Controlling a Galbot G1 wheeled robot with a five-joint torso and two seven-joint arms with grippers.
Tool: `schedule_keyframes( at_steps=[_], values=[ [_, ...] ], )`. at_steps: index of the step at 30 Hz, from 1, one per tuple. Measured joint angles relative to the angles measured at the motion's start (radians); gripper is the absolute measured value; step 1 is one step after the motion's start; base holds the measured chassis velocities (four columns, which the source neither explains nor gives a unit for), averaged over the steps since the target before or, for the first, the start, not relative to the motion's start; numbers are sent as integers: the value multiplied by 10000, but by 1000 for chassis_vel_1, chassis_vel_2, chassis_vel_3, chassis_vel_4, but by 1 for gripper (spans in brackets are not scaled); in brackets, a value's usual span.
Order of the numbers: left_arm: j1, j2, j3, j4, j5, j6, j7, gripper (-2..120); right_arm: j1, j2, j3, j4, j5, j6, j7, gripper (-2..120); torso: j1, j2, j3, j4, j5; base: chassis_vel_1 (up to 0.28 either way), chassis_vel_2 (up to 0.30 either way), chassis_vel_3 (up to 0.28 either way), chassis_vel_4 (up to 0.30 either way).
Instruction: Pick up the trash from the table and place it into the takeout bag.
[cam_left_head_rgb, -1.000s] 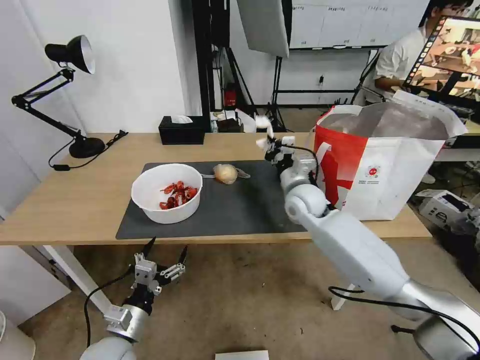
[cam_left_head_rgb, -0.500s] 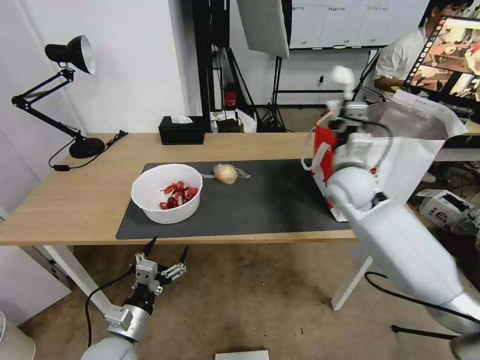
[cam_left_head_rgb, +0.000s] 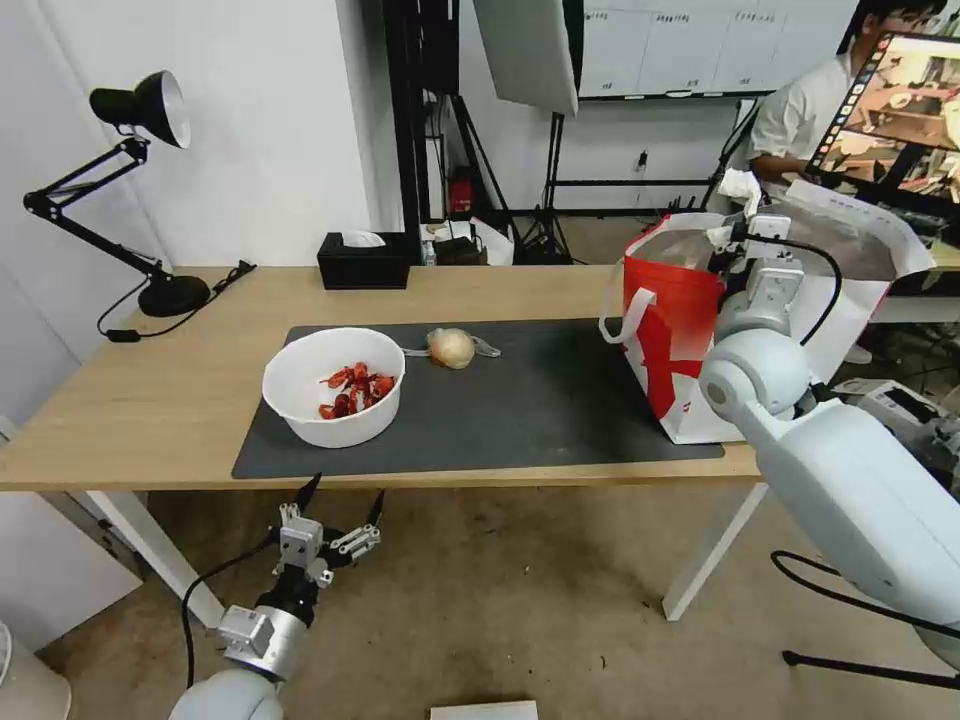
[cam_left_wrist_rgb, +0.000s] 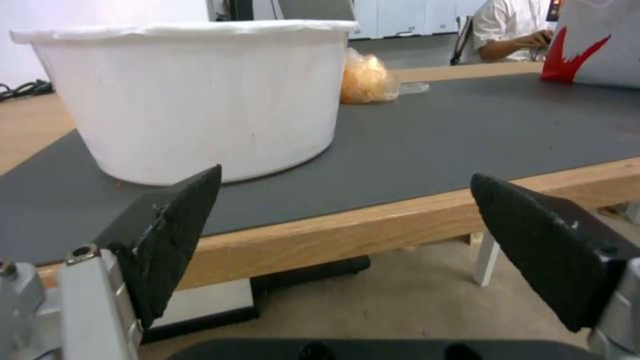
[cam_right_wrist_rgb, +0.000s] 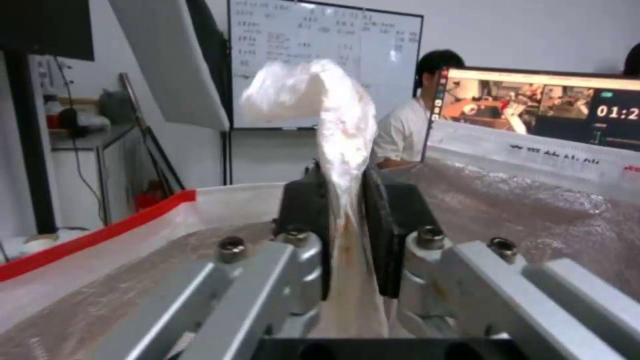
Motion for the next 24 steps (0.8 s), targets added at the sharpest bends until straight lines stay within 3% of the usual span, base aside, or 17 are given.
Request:
schedule_keyframes(
  at_steps=[20,24],
  values=[
    [26,108,-114,-246,-280,196,0,100,-67,-134,4,279,641,-23,68,96,1,0,0,0,0,0,0,0,0],
    [37,117,-153,-280,-285,207,0,100,-79,-72,136,305,804,601,-379,100,1,-1,0,0,0,0,0,0,0]
  ],
)
